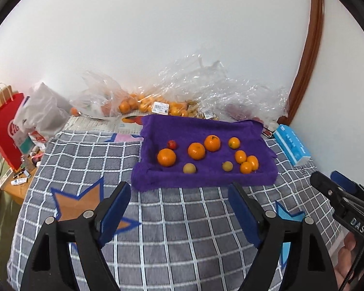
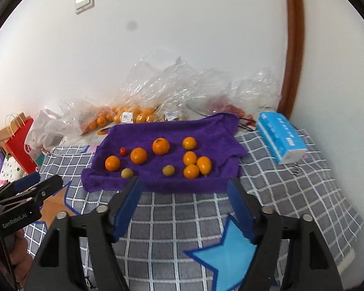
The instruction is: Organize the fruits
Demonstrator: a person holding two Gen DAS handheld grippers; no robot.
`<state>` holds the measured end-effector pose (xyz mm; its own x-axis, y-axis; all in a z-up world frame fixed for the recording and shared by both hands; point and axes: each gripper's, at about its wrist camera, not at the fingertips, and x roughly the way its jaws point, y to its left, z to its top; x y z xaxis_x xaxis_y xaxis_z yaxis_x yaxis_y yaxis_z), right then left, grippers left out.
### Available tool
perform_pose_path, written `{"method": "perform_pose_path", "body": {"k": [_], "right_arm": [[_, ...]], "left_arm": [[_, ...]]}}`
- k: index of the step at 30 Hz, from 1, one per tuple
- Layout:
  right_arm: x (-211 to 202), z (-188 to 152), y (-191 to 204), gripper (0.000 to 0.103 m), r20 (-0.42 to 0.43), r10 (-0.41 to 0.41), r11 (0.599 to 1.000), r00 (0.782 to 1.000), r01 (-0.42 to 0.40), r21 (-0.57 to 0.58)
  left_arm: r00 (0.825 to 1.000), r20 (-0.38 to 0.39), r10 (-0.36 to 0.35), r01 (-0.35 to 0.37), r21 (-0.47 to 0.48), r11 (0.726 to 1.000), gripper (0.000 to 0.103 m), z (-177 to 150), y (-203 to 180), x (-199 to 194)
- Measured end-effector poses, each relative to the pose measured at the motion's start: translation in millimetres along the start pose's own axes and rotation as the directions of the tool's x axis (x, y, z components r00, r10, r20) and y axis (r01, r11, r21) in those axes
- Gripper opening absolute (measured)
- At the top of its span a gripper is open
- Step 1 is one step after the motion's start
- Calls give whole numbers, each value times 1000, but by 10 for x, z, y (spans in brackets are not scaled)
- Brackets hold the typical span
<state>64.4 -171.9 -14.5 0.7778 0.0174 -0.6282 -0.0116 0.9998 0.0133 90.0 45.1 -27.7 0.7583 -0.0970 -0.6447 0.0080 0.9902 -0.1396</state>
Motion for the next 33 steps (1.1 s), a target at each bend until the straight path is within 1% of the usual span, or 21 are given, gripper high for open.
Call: {"method": "perform_pose_path", "body": {"k": [2,4,6,10,15,21,33], "right_arm": [[-103,-64,-21,91,15,3,1000,1000,-3,4],[-227,-137,-42,92,33,1,1000,999,-1,1],[-324,-199,-60,96,41,-11,1000,999,11,1],[-523,-313,-93,101,61,-17,1000,998,17,2],[-728,-413,-126,103,81,-27,1000,996,27,1],[-872,-489,-154,103,97,-39,999,995,39,-3],[-922,-544,-167,103,100,-45,999,994,47,-14]], "left_arm": [[1000,23,13,-13,-1,1000,88,-85,-23,-148],[999,42,16,-16,1,1000,93,-146,-49,-262],[998,59,22,-22,7,1000,98,-212,-80,-380],[997,70,28,-30,16,999,99,-328,-131,-543],[996,83,33,-34,19,999,99,-460,-176,-682],[993,106,44,-46,22,999,99,-541,-210,-805],[993,110,49,-52,26,998,99,-560,-258,-847]]}}
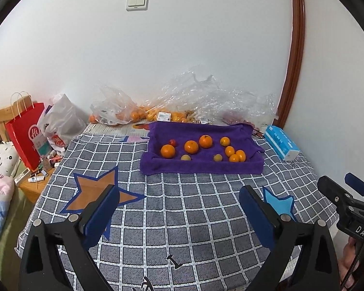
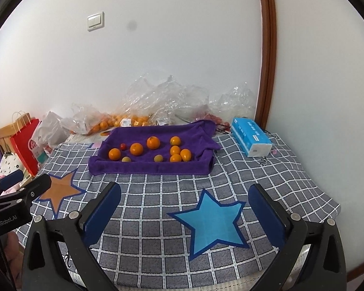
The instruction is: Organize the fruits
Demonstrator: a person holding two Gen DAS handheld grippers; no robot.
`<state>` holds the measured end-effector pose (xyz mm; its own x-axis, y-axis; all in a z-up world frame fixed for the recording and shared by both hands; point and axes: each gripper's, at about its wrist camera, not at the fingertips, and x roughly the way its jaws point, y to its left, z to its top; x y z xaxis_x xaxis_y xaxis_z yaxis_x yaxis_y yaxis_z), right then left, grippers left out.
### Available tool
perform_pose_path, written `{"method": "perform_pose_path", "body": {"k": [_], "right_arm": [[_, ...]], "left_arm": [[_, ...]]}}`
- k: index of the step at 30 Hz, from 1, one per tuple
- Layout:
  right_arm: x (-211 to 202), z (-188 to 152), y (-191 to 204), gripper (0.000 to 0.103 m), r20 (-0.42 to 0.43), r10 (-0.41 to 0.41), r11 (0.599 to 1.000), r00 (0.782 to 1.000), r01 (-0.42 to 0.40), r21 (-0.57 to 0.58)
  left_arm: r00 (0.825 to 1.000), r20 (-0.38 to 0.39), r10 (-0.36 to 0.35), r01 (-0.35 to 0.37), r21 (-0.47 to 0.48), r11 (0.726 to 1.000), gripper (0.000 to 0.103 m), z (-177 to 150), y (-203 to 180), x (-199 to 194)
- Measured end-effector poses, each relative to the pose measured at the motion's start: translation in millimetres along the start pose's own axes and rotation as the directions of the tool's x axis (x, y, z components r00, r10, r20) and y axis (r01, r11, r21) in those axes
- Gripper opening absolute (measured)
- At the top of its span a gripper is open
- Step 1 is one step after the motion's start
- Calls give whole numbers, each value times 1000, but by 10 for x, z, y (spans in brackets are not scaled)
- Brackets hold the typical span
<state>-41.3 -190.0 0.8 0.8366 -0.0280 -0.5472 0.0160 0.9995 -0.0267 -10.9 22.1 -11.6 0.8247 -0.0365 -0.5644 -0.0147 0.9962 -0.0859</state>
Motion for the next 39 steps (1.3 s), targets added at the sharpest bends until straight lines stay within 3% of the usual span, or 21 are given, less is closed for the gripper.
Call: {"method": "perform_pose_path", "body": {"k": [39], "right_arm": [[-29,-20,-29,103,11,2,1000,1000,-2,23]], "left_arm": [[1000,0,-3,3,-2,1000,99,0,-40,-34]]}}
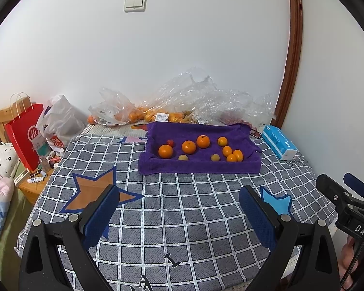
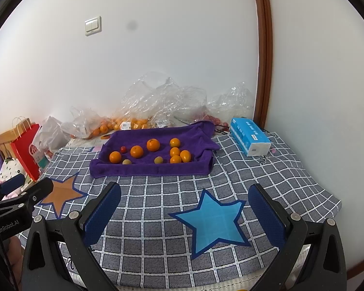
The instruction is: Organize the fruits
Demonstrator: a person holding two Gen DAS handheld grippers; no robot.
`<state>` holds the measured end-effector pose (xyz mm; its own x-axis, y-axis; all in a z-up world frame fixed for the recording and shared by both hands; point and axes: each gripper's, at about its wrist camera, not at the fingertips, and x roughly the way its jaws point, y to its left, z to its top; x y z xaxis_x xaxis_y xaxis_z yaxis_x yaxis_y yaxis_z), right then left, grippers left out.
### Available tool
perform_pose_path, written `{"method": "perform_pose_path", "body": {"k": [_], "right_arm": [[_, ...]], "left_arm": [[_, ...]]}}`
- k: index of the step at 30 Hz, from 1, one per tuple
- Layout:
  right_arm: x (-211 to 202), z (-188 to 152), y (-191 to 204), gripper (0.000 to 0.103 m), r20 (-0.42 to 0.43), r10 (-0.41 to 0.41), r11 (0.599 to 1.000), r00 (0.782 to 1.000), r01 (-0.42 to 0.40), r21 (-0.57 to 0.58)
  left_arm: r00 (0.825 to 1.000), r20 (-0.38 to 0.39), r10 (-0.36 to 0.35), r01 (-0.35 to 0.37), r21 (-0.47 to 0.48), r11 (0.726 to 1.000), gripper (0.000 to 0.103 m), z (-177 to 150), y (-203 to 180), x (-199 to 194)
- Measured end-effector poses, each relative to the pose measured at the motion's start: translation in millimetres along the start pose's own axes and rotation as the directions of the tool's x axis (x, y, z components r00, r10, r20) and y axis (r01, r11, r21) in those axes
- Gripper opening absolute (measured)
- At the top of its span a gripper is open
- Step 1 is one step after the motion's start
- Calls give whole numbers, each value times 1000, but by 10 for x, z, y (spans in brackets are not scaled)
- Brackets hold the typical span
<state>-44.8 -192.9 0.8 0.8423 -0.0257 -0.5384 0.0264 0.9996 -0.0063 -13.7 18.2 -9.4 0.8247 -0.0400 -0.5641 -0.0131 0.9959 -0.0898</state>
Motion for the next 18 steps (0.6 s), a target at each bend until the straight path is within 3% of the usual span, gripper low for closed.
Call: {"method": "perform_pose_path", "body": {"k": [18], "right_arm": [[-37,6,3,103,6,0,1000,1000,0,7]], "left_arm": [[1000,0,2,-2,-4,1000,99,-9,6,-22]]}}
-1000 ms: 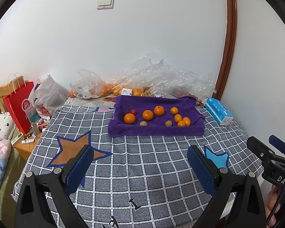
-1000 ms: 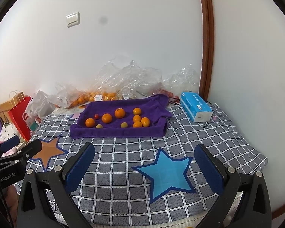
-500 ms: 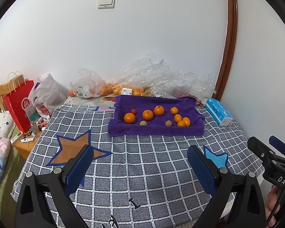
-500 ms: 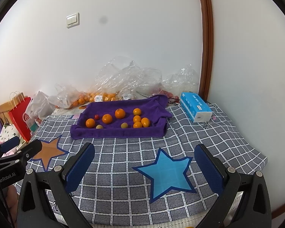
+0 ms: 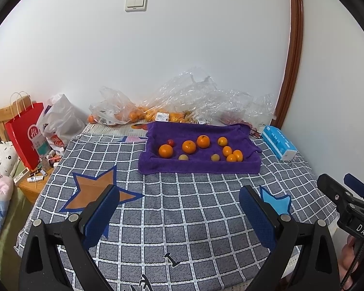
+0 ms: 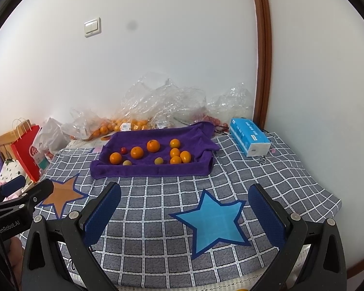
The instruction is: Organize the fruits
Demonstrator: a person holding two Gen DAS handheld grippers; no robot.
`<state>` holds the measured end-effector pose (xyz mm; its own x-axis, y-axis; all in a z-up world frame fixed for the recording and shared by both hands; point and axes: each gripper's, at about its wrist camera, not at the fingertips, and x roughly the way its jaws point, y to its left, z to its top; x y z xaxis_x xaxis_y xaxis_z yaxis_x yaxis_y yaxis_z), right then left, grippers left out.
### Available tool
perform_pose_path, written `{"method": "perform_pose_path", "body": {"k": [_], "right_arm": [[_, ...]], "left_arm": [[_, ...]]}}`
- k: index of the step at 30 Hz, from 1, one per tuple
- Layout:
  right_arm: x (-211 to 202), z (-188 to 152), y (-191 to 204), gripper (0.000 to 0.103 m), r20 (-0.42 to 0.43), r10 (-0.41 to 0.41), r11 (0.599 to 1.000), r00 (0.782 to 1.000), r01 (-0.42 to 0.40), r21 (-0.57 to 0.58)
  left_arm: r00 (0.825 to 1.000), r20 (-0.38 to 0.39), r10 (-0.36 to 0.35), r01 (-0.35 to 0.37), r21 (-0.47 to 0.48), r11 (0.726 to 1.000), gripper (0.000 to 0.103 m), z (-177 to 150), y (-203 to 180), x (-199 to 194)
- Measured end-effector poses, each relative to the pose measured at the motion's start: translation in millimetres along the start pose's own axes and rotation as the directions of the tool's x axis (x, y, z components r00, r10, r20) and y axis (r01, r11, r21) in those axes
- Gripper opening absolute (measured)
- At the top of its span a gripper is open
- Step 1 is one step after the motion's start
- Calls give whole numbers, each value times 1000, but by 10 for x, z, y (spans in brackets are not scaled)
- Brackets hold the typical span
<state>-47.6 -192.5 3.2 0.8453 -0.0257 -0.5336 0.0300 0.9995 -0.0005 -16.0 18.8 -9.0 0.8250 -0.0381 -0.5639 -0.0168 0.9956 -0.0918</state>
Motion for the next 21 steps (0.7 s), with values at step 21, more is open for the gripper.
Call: {"method": "perform_pose_path", "body": {"k": [21], "right_arm": [[-18,-6,-23,103,-3,2,1000,1000,-2,3]], "left_arm": [[1000,-1,0,0,-1,1000,99,7,-1,-9]]}}
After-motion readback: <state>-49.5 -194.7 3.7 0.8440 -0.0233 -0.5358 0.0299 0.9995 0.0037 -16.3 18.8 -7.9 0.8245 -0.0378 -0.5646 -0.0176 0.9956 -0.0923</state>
